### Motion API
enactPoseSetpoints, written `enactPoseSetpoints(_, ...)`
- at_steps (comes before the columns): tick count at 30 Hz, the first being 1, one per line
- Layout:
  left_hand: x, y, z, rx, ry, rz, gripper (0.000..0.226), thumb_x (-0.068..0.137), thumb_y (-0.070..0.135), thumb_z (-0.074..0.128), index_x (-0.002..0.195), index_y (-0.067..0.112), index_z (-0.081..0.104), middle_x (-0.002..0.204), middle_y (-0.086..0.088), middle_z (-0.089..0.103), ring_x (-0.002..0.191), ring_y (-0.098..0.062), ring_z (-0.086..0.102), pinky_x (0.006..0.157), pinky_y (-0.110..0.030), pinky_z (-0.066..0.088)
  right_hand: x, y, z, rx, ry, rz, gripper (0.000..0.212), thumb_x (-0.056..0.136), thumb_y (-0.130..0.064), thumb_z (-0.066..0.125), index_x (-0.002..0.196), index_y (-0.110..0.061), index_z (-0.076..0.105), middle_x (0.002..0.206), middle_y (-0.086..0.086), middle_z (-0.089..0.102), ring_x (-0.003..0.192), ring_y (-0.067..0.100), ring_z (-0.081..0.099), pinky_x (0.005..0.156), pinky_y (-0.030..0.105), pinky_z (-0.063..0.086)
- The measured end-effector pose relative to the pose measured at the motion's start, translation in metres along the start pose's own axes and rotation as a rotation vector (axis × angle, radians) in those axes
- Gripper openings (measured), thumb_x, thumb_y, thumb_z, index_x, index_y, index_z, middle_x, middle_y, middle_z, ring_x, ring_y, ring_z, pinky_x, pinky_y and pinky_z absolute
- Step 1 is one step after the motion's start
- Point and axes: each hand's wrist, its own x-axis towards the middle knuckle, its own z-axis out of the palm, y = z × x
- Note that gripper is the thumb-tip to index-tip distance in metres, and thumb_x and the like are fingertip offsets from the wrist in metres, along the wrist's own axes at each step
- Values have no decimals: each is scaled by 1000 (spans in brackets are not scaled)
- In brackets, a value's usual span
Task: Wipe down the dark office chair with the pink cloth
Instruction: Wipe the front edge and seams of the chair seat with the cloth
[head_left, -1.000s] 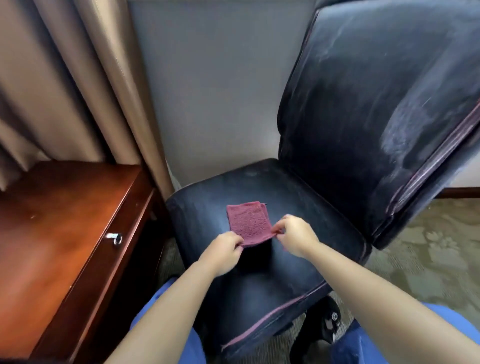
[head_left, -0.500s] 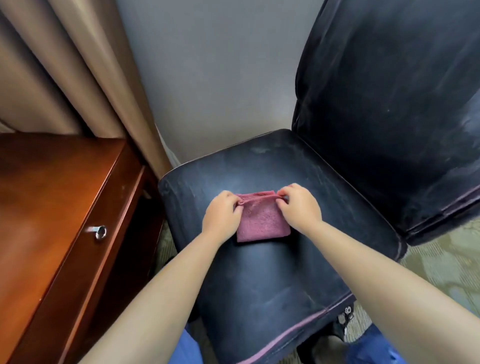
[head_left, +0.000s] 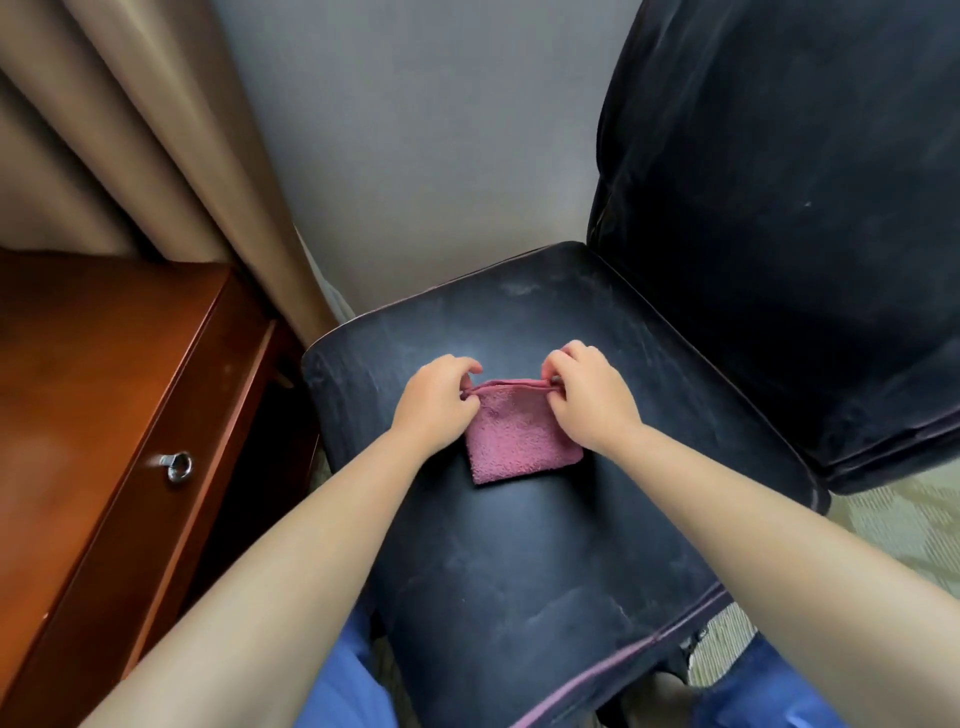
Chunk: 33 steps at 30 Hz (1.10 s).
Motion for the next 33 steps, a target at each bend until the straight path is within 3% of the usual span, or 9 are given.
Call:
enactPoseSetpoints(9,-87,-3,17,-41,94,221,41,73,-10,62,111,4,67,97,-9,66,92,-26,62,84,-24,41,-86,15,5,-44,18,-292,22,64,3,69,81,-11,65,88,4,62,80,30,58,60,34,50)
enactPoseSetpoints(12,-103,-2,28,19,24,198,45,73,-9,57,111,10,69,101,-8,69,99,-29,61,87,-29,44,-99,12,12,-46,-23,-245,18,63,-7,66,79,-13,70,90,3,65,84,31,61,67,36,52)
enactPoseSetpoints(16,-104,12,24,-153,189,39,48,72,-13,47,106,11,71,98,-6,69,94,-23,62,85,-23,44,-92,-11,5,119,74,-186,35,68,-18,39,83,-10,71,99,2,67,94,25,62,82,32,46)
enactPoseSetpoints(22,-96,11,25,-343,207,-155,44,85,-6,49,121,14,62,102,2,72,102,-17,63,94,-34,46,-77,-28,13,-76,-361,-374,67,70,-40,19,109,-23,70,128,-8,55,124,13,44,114,32,18)
enactPoseSetpoints(25,-97,3,31,-346,116,-140,42,85,0,60,125,14,60,99,5,73,100,-11,64,96,-29,47,-74,-24,9,-58,-361,-264,46,91,-39,30,85,-18,71,124,-11,58,116,10,49,108,27,24)
enactPoseSetpoints(28,-99,4,33,-514,168,-220,42,82,-6,63,120,12,63,95,5,70,94,-9,66,96,-25,48,-71,-24,15,-54,-92,-232,38,92,-29,42,72,-7,66,87,4,66,85,29,61,75,30,41)
enactPoseSetpoints(29,-101,2,34,-487,210,-235,41,82,-6,63,119,11,63,101,3,69,98,-11,64,97,-23,46,-71,-26,20,-56,-34,-268,35,89,-29,42,78,-7,67,86,6,64,83,31,61,71,32,44)
enactPoseSetpoints(31,-107,-7,35,-304,274,-245,40,82,-2,64,121,10,62,119,0,64,113,-17,57,100,-20,37,-69,-34,31,-66,-131,-316,35,90,-34,44,112,-14,64,118,8,60,111,30,55,90,38,43)
enactPoseSetpoints(33,-117,-17,34,-189,255,-272,43,84,6,66,127,10,58,132,-2,56,126,-20,46,104,-20,28,-71,-39,40,-148,-330,-290,50,95,-45,33,142,-28,37,151,3,31,139,24,27,112,44,19)
